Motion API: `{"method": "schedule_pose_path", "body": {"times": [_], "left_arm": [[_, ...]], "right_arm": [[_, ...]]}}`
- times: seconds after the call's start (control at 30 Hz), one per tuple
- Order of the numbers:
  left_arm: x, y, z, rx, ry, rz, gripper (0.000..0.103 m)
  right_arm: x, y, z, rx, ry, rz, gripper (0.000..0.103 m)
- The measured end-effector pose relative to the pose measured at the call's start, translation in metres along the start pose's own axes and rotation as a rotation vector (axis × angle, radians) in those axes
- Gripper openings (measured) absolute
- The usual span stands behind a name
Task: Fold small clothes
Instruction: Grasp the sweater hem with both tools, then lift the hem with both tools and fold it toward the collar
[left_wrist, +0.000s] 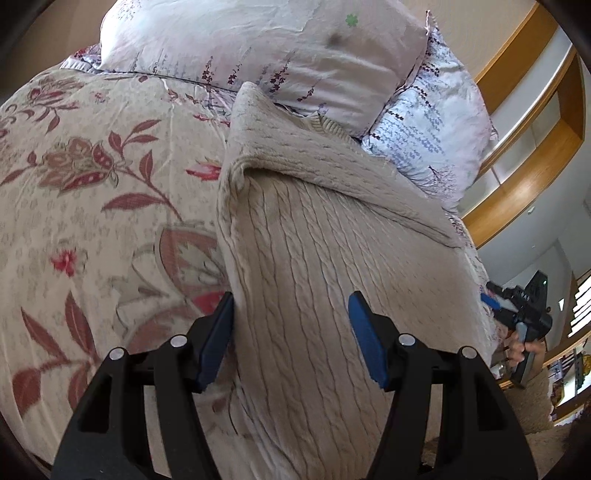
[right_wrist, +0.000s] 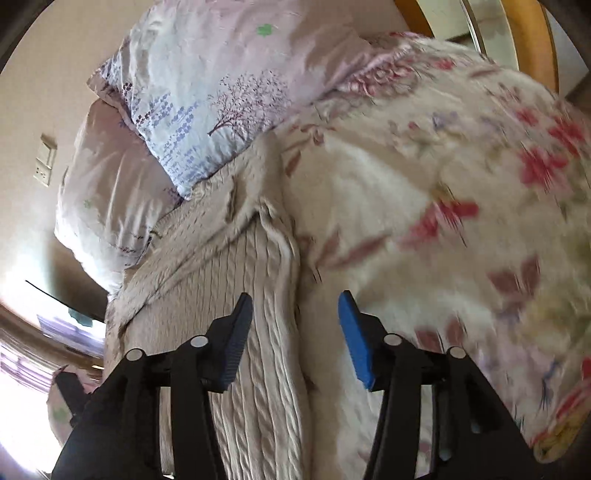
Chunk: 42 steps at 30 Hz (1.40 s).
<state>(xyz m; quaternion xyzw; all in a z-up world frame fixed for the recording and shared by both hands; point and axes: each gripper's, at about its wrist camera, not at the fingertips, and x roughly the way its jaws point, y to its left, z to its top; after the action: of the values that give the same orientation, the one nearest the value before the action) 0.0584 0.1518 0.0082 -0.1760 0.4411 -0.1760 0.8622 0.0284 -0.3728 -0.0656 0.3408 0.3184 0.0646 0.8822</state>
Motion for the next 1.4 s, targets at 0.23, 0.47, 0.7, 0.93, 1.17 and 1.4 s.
{"method": "schedule_pose_path", "body": {"times": [0.23, 0.47, 0.7, 0.93, 1.17, 1.4], "left_arm": [[-0.014, 0.006, -0.023, -0.064, -0.003, -0.093, 0.052], [-0.028, 0.009, -0.055, -0.131, 0.033, -0.214, 0.036], [-0.038, 0.003, -0.079, -0.135, 0.05, -0.253, 0.035], [-0.041, -0.005, -0.085, -0.095, 0.062, -0.219, 0.029], [-0.038, -0.02, -0.08, 0.011, 0.083, -0.111, 0.007], [-0.063, -0.025, -0.027, 0.067, -0.082, -0.042, 0.006]], "right_arm": [[-0.007, -0.006, -0.034, 0.021, 0.058, 0.113, 0.042], [-0.015, -0.003, -0.078, 0.008, 0.167, 0.244, 0.028], [-0.028, 0.0, -0.107, -0.048, 0.188, 0.266, 0.016], [-0.028, 0.011, -0.106, -0.099, 0.159, 0.249, 0.01], [-0.046, 0.028, -0.092, -0.196, -0.007, 0.195, 0.008], [-0.064, 0.066, -0.068, -0.328, -0.224, 0.144, 0.008]]}}
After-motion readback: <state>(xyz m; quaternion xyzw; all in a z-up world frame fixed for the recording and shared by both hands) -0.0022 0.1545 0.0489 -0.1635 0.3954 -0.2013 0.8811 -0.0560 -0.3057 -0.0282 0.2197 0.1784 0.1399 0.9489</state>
